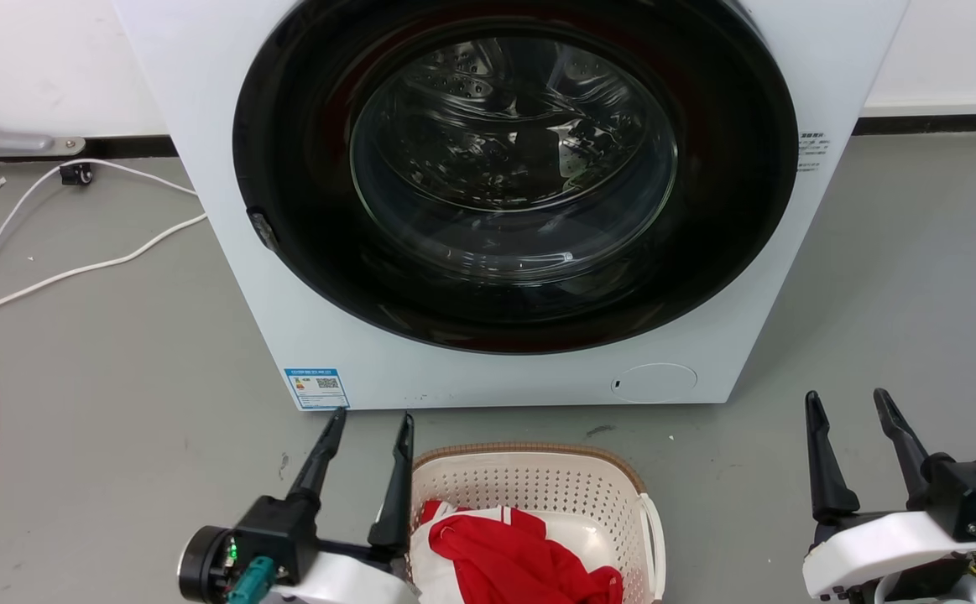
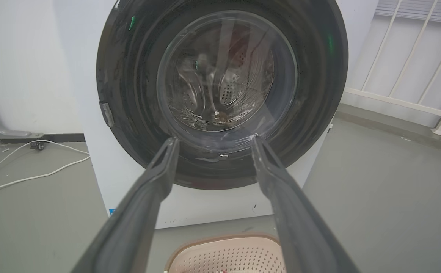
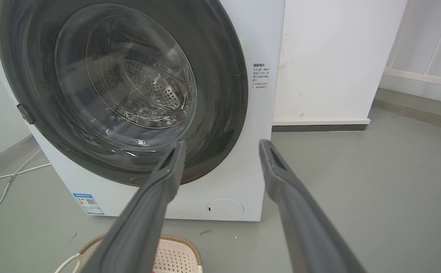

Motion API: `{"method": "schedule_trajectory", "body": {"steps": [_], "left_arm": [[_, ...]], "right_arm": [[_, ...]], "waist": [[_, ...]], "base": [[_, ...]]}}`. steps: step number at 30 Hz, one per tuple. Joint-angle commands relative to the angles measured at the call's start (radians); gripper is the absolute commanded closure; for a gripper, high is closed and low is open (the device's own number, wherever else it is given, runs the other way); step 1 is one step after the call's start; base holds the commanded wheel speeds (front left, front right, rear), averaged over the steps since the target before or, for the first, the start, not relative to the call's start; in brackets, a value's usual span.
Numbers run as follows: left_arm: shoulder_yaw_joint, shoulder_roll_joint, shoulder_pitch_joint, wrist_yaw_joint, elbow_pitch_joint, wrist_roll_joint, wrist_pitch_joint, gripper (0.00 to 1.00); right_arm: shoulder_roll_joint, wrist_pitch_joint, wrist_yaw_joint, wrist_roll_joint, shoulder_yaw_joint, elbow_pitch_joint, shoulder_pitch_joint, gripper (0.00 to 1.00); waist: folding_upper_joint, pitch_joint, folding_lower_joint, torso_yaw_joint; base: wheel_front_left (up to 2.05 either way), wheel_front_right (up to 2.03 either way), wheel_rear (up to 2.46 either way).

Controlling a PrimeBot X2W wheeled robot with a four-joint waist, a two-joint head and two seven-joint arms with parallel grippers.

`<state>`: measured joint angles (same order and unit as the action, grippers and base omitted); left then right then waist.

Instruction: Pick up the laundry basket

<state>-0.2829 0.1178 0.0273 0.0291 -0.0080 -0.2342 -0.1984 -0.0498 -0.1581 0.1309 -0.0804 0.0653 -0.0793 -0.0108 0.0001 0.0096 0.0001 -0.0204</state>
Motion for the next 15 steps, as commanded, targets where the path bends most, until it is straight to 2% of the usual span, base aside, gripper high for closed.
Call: {"method": "schedule_trajectory", "body": {"steps": [1,9,15], "left_arm": [[-0.008,0.005,-0.004,0.008,-0.001,0.018,-0.009,0.0],[-0.023,0.01,0.004,0.027,0.018,0.05,-0.026,0.0],[0.004,-0.012,0.019,0.034,0.027,0.062,-0.037,0.0]], "right_arm": [[-0.002,-0.007,0.0,0.019,-0.002,0.005,-0.001,0.0],[-0.001,-0.036,0.0,0.06,-0.007,0.006,-0.006,0.0],[-0.001,-0.053,0.0,0.06,-0.005,-0.005,-0.012,0.0]], "waist": [[-0.0001,-0.001,-0.0001,0.0],[-0.0001,-0.001,-0.0001,-0.005],[-0.0001,-0.001,-0.0001,-0.006]], "base": [[0.0,0.0,0.0],[0.0,0.0,0.0],[0.0,0.0,0.0]]}}
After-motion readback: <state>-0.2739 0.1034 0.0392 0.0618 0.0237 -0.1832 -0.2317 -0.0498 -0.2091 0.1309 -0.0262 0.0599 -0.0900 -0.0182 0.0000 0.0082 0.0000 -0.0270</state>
